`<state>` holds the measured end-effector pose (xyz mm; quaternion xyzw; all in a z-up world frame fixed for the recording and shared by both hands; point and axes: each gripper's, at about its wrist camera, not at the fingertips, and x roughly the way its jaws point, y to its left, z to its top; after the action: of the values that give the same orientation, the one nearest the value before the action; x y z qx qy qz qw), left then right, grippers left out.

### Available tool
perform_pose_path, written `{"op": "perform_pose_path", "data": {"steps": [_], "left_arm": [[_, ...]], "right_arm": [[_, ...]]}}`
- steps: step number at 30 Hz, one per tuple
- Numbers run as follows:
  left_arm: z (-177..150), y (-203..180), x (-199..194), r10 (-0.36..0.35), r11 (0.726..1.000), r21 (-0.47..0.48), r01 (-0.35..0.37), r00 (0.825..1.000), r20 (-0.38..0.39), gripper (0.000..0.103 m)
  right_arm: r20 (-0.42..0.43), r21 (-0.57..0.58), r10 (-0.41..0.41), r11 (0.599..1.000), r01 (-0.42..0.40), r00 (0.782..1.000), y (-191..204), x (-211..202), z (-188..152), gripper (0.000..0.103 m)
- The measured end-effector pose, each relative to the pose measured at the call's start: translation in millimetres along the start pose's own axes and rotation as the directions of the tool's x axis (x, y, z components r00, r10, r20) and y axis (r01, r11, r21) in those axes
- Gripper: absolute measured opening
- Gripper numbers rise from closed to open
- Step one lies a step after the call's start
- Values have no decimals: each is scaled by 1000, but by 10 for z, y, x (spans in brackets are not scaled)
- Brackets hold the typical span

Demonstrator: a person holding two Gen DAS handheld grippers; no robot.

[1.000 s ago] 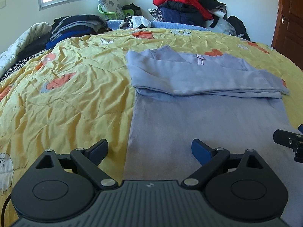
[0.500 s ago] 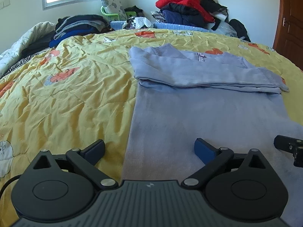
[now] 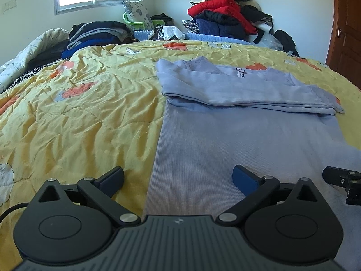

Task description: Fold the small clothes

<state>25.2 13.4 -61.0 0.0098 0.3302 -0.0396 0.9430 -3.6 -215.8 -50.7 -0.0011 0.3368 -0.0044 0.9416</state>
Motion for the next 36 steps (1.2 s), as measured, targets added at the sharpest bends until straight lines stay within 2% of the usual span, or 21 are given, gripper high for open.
{"op": "perform_pose_path", "data": {"steps": [16, 21, 27, 31, 33, 36], "left_arm": [[-21, 22, -15, -1, 1000, -6, 1, 1000, 3, 103], [-82, 38, -113, -10, 1000, 10, 10, 1000, -7, 103], [-295, 216, -493, -119, 992, 31, 121, 992, -45, 103], [-447, 441, -706, -184, 982, 30, 186, 981, -69, 103], [-499, 573, -772, -221, 975, 14, 223, 972, -85, 103], [-545, 726, -869, -320, 947, 5, 322, 942, -97, 103]], "right_arm": [[16, 17, 4, 1000, -4, 1000, -27, -29, -25, 103], [13, 11, -19, 1000, 19, 1000, -5, -70, -62, 102], [11, 17, 5, 1000, -5, 1000, -54, -226, -169, 102], [15, 50, 75, 996, -76, 997, -185, -404, -275, 102], [17, 55, 110, 992, -111, 994, -257, -485, -323, 102], [16, 75, 172, 982, -172, 985, -397, -596, -379, 101]]}}
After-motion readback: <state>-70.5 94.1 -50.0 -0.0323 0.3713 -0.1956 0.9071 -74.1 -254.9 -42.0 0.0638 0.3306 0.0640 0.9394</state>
